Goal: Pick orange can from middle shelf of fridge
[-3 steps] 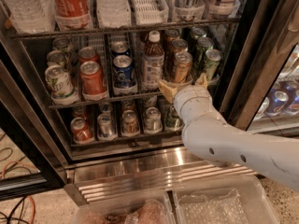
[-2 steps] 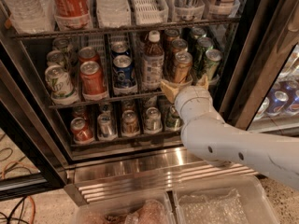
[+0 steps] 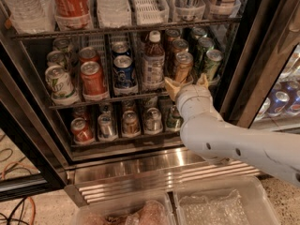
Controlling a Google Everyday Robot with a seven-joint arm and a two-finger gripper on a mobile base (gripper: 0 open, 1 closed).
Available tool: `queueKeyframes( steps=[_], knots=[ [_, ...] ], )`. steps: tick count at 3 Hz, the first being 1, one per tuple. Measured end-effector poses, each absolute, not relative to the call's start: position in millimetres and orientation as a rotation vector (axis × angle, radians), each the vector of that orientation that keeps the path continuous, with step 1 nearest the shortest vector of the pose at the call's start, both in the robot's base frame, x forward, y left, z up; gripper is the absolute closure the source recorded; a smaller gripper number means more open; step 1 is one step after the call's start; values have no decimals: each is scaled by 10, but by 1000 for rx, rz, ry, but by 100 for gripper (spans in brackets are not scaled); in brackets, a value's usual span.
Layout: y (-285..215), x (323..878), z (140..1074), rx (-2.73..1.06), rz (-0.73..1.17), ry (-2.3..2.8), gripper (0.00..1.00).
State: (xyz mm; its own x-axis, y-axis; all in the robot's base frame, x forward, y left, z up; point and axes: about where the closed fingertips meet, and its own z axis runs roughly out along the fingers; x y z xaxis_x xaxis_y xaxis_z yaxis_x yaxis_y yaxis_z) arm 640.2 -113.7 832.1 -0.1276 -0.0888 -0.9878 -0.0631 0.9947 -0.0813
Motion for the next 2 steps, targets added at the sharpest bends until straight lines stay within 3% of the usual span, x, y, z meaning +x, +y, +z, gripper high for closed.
queueKeyframes(
  steps=[2],
  knots=[
    [-1107,6559,8462,-122,-31,1659,24]
  ],
)
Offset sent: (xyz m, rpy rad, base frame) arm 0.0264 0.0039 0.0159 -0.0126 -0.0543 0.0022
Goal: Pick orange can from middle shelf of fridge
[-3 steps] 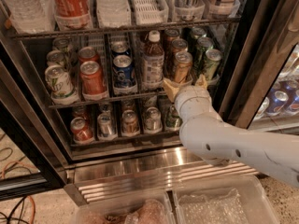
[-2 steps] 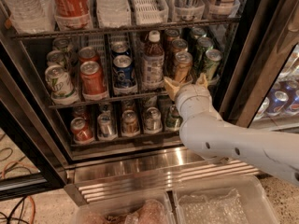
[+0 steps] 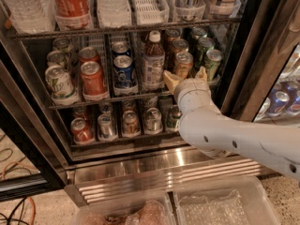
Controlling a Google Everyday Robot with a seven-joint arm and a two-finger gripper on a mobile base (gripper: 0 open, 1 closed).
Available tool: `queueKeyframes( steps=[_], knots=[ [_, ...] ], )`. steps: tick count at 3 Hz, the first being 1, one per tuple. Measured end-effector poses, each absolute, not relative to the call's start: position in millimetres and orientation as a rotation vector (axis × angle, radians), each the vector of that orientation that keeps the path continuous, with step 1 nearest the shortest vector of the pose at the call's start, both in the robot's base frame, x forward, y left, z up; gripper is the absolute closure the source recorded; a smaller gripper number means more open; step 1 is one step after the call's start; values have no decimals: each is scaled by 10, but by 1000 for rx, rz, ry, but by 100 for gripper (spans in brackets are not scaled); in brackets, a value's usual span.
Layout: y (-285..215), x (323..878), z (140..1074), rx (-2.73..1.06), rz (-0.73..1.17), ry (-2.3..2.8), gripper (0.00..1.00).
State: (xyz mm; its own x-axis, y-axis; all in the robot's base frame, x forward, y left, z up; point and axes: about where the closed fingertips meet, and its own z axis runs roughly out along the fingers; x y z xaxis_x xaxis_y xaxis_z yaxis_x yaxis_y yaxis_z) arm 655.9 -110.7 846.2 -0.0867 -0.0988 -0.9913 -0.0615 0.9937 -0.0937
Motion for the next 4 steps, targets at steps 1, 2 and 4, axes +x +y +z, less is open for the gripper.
queueKeyframes(
  steps=[1,2,4],
  knots=[
    [-1140,6641,8498,-118,-36,1647,24],
    [-1220,6721,8483,-102,-41,1647,24],
    [-1220,6968,8450,-116,-31,1652,25]
  ],
)
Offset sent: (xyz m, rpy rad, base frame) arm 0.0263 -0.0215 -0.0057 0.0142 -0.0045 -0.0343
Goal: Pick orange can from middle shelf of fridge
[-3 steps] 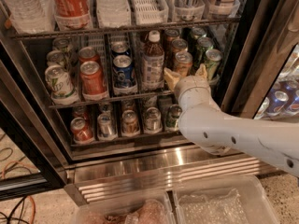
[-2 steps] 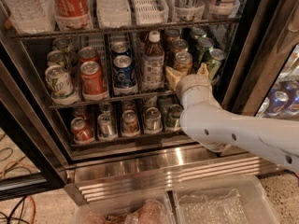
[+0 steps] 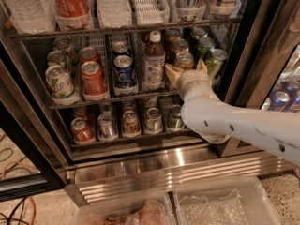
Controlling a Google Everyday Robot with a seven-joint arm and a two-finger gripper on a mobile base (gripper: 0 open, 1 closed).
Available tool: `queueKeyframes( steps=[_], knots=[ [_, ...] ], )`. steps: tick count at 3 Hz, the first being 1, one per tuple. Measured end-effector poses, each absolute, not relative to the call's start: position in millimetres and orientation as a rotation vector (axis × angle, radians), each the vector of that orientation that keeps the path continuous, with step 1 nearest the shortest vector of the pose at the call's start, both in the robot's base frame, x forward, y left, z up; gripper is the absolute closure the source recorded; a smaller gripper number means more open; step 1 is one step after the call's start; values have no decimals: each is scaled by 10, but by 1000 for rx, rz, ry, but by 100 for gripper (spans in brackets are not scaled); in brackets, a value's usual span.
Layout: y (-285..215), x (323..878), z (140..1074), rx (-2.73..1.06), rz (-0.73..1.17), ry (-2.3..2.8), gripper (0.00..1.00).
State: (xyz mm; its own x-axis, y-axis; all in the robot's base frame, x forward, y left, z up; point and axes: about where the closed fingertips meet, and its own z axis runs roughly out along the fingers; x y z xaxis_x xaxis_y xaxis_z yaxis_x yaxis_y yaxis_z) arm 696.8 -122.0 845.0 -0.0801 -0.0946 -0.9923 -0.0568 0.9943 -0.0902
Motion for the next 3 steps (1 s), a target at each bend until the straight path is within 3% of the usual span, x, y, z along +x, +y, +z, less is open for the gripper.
queueKeyframes(
  steps=[1,3],
  knots=[
    [-1220,6968,8450,-116,-31,1652,44],
    [-1154,6877,8524,-127,-13,1649,90]
  ],
)
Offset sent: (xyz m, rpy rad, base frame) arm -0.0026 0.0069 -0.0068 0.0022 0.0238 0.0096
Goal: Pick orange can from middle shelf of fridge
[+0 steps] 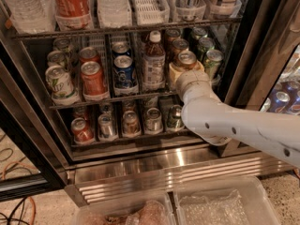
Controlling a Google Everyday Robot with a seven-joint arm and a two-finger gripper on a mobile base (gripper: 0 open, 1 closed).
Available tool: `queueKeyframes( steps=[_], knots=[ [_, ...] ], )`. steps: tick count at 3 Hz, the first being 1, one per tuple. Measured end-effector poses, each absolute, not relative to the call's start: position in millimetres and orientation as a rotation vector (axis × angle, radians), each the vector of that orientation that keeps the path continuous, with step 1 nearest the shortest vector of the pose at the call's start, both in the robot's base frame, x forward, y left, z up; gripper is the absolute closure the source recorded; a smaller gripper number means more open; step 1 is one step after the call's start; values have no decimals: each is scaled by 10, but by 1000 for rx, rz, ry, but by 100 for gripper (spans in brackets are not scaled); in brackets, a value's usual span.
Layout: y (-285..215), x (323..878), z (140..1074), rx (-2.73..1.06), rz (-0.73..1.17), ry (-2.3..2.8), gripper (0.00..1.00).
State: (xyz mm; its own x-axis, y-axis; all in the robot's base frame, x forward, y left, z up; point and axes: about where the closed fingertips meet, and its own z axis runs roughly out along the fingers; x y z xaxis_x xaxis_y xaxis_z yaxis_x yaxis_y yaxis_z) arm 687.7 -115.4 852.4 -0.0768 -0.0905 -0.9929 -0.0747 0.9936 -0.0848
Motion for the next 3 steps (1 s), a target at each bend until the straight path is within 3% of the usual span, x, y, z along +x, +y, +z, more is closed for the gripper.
queueKeyframes(
  steps=[1,3],
  knots=[
    [-1143,6831,8603,-130,-5,1637,100],
    [-1179,6232,9220,-197,59,1492,100]
  ],
)
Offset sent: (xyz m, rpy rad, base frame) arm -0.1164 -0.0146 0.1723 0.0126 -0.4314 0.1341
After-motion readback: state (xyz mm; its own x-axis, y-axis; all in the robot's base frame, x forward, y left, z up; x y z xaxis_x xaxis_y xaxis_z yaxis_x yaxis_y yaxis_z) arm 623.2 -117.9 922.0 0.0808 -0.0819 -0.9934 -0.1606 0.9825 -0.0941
